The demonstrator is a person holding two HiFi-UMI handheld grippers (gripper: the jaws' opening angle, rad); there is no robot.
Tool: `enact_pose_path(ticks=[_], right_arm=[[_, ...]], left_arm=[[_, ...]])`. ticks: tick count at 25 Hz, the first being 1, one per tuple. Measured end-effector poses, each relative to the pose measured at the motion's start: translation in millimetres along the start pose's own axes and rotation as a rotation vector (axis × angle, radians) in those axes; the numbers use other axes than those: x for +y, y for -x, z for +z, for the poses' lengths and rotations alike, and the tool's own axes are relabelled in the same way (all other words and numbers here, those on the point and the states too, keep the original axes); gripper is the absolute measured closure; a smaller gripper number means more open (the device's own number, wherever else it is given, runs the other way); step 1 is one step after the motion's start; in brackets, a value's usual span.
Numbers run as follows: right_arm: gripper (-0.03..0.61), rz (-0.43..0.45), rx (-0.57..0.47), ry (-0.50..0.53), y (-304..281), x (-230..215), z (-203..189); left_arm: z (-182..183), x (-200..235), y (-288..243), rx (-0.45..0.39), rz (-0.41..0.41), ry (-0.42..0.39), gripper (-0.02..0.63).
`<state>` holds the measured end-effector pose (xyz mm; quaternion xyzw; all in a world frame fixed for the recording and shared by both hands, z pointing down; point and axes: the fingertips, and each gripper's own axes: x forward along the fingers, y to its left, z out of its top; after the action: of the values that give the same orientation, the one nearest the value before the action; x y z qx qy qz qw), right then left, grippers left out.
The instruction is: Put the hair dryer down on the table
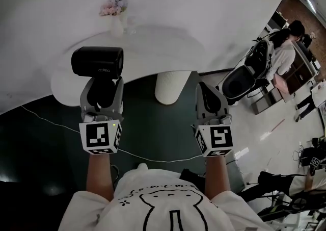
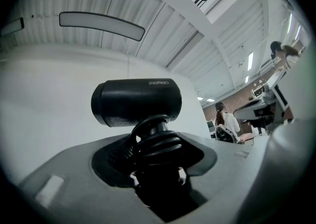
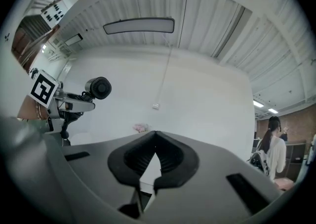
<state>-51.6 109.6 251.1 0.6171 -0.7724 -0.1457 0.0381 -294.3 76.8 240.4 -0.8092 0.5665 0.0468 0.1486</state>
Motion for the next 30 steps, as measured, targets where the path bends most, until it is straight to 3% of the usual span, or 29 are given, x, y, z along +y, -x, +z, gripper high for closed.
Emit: enact_pose_path(ticks=[2,4,8,20,30], right_arm=[[0.578,-0.005,0.001,-0.001,-1.4,18.9,15.1],[0.578,-0.011,0.017,0.000,-13.2,16.7,2.5],[0.578,-0.037,0.043,-0.011,-46.9,-16.1,-48.2],[0.578,-0.017,0.057,-0.016,-117.8,-76.9,-88.7],[0.578,0.060,0.065,-0.054,-209.9,-170.1,-135.5]], left_arm=[[8.2,19.6,5.2,0.002,-0.011,0.007,0.367],[-4.4,20.1,-10.2,0.007,-0.023,0.013,0.367],[-50.0,-1.0,-63.5,0.011,-0.049,0.027,0.367],[-83.9,-28.6,-151.5,0.040,-0.043,0.043,0.367],[-113.7,-79.2,-262.3,0.096,-0.007,0.018,0.367]])
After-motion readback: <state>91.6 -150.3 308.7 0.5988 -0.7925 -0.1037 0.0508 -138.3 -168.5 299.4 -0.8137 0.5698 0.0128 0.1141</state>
